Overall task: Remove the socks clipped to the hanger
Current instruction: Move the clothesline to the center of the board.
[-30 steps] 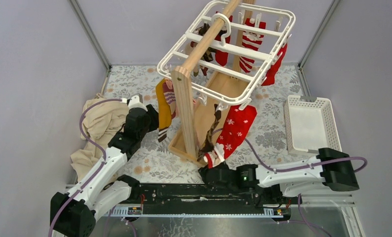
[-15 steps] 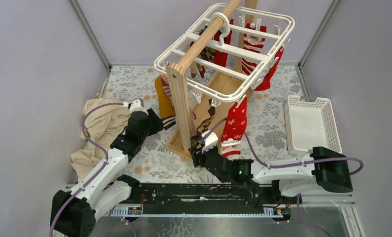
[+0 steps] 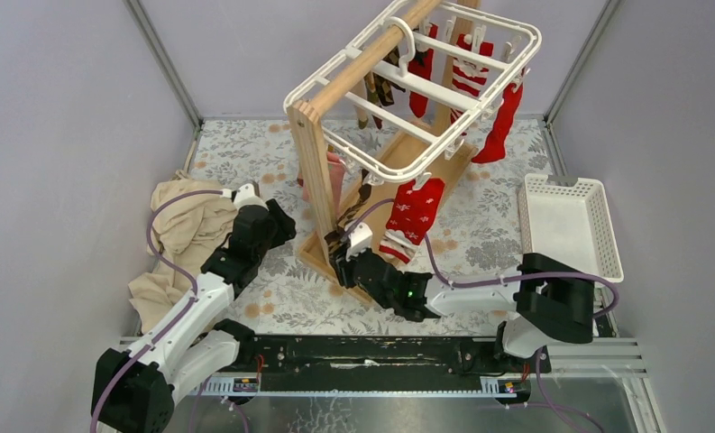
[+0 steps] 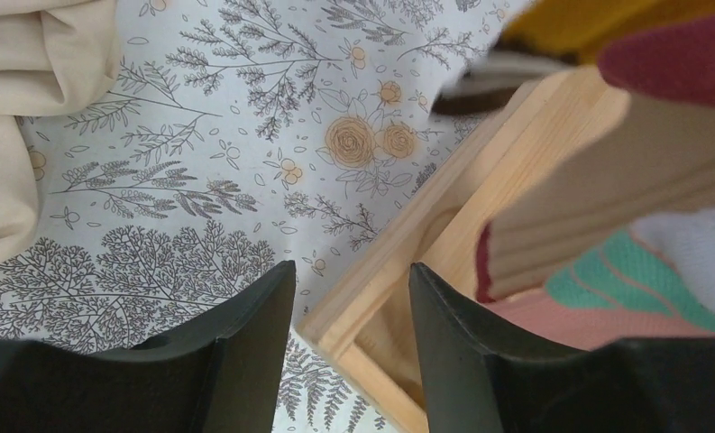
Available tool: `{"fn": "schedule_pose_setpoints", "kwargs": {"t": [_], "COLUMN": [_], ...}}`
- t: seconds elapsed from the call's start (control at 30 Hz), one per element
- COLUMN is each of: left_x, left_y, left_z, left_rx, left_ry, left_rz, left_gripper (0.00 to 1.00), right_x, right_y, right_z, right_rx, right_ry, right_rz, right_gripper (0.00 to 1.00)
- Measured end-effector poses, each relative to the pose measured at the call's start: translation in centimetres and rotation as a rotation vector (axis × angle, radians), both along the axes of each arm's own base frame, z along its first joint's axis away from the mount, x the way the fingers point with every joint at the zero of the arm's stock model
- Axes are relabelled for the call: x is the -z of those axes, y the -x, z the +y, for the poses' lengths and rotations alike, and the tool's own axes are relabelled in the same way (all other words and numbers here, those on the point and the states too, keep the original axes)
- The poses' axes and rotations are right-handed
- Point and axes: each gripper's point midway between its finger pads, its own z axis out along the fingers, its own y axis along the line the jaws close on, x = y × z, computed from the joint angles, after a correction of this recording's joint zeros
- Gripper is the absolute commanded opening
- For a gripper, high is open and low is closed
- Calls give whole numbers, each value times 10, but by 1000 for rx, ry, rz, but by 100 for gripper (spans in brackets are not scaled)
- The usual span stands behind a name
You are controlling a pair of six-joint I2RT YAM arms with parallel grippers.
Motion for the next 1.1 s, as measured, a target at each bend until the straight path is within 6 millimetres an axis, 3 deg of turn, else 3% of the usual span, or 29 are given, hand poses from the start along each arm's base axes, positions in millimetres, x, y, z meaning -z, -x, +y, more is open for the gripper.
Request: {"fn": "schedule_pose_setpoints", "kwargs": {"t": [0.23,0.53,0.67,0.8,0.87,0.93,1.0,1.1], "left_x": [-2,-2,1,2,2,3,4,2], "left_y": [-2,-3,-3,-3,-3,-4,-4,-5], "left_z": [5,9,11,14,15,16,17,18], "left_rx": [-26,-45,-56,-68,-74,-78,-81,-88], "left_ry": [-12,-21,-29,-36,-40,-45,-53,-50], "left_rz": [-12,-22,-18,-22,-23,-22,-20,-27], "left_gripper": [58,60,65,74,79,97,98,98], "right_x": [-2,-5,-5,-6,-8,-12,-19,-25], "right_y": [-42,-135,-172,-203,-213,-217,-219,-211], "right_z": [24,57,71,83,87,87,88,86], "right_rx": [1,56,63,56,41,32,12,-30], "right_ry": [-31,-60,-74,-104,-140,-165,-194,-218], "right_rz": [27,29,29,23,29,32,26,30], "right_gripper": [28,30,35,49,65,77,89,98]}}
